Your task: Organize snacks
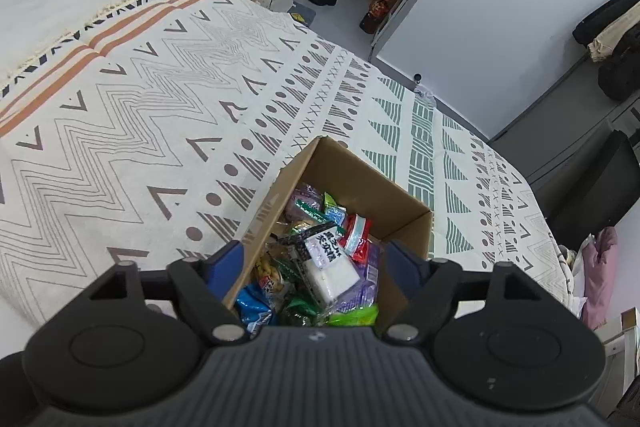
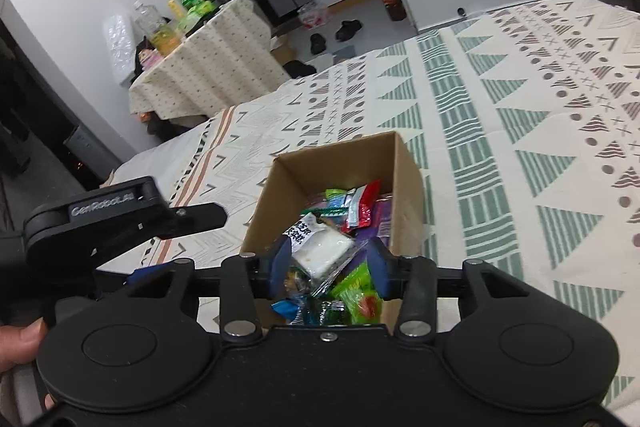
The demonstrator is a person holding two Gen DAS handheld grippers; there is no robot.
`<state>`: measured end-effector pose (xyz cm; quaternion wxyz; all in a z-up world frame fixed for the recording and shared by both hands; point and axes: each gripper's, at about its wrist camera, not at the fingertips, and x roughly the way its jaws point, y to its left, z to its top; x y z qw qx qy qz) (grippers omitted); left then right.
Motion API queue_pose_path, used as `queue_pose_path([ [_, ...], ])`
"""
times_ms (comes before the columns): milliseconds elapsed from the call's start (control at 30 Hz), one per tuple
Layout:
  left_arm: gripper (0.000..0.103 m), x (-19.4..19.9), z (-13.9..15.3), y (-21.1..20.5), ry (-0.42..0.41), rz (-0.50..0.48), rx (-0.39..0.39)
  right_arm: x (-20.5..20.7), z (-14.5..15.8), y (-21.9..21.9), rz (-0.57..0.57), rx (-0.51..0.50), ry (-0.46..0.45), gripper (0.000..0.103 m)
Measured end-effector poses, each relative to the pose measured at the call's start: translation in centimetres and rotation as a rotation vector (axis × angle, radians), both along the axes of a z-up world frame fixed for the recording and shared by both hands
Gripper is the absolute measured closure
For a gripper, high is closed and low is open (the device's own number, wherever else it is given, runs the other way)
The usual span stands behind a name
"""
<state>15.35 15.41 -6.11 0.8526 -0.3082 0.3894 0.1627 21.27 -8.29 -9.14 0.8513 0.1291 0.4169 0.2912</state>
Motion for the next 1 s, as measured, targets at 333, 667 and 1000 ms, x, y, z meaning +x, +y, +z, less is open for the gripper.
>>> queue_pose_path([
  [333,0.014,-1.2,1.0,-1.7,0.011,-0.049,0.036,-1.0,1.5,-2.9,-0.066,-0.02,-0.027,0.049],
  [667,0.01,-2.2,2.4,-4.6,0.04,-0.138,0.091,-2.5,3.0,-6.5,-0.124,-0.008,-0.056,0.032],
  [1000,0.004,-4.2,4.4,-7.5,0.064,-0.212,0.144,-4.6,5.5,-9.7,-0.157,-0.001,-0.106,0.008],
])
